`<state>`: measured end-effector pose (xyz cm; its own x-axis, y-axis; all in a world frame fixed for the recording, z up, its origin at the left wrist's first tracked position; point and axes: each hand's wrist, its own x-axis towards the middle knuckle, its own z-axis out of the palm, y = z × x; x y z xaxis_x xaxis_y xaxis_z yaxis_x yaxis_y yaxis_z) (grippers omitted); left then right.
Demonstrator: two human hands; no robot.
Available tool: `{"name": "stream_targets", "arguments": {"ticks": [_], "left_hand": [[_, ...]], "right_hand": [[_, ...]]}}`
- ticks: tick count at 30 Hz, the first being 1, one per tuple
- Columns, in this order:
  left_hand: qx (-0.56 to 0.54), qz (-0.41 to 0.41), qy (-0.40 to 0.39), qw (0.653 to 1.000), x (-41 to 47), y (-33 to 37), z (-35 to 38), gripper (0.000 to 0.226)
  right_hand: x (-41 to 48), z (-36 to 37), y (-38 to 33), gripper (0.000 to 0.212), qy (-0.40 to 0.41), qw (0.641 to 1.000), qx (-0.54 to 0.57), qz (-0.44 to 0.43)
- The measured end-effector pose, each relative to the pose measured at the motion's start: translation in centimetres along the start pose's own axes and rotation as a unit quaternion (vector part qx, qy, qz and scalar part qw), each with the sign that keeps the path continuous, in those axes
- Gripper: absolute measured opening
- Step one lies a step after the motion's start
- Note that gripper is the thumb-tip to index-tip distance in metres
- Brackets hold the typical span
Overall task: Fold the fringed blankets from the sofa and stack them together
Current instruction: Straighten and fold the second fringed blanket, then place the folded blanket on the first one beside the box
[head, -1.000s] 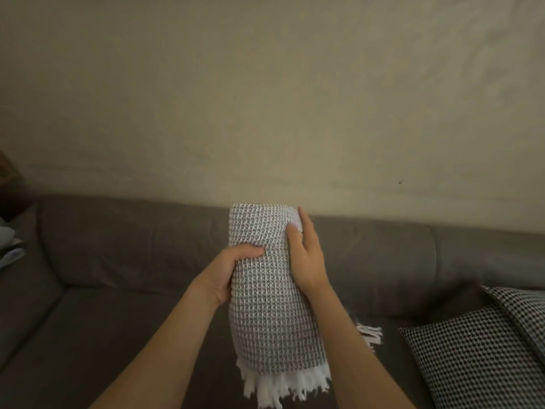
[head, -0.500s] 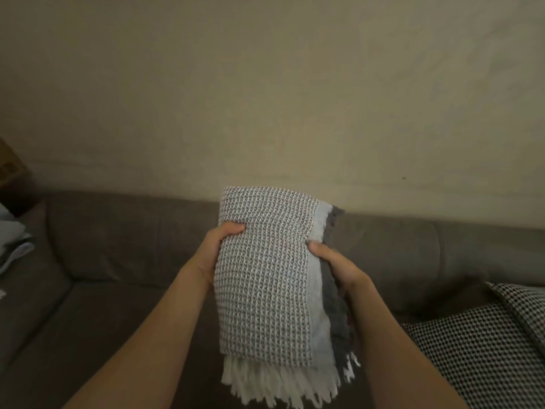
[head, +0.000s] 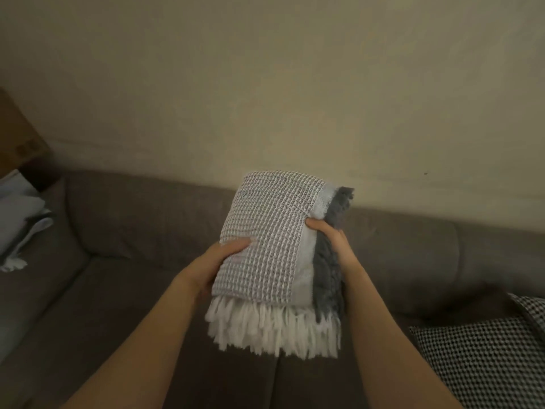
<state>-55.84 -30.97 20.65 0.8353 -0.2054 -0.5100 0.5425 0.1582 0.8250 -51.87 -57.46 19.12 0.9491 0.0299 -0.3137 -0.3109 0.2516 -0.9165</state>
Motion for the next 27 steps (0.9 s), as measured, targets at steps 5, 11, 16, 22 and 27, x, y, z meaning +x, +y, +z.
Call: {"name": "stream_targets", "arguments": {"ticks": [5, 11, 16, 22, 27], "left_hand": [[0.205, 0.048, 0.149, 0.966, 2.2, 1.7, 0.5, 0.076], [0.217, 0.041, 0.123, 0.968, 3.7, 1.9, -4.7, 0.063], [0.186, -0.034, 0.003, 0.982, 4.5, 3.7, -14.5, 0.068], [0.068, -0.031, 0.047, 0.996, 5.2, 6.0, -27.3, 0.060], [0.007, 0.011, 0.122, 0.992, 5.2, 6.9, -37.1, 0.058]], "right_hand": [[-1.5, 0.4, 0.7, 0.044, -0.098, 0.978, -0.035, 0.178], [1.4, 5.4, 4.8, 0.064, -0.007, 0.992, -0.071, 0.100], [4.1, 10.9, 6.5, 0.058, -0.055, 0.984, -0.097, 0.136], [6.3, 25.4, 7.5, 0.036, -0.141, 0.973, -0.140, 0.121], [9.5, 36.8, 9.3, 0.042, -0.164, 0.961, -0.173, 0.138]]}}
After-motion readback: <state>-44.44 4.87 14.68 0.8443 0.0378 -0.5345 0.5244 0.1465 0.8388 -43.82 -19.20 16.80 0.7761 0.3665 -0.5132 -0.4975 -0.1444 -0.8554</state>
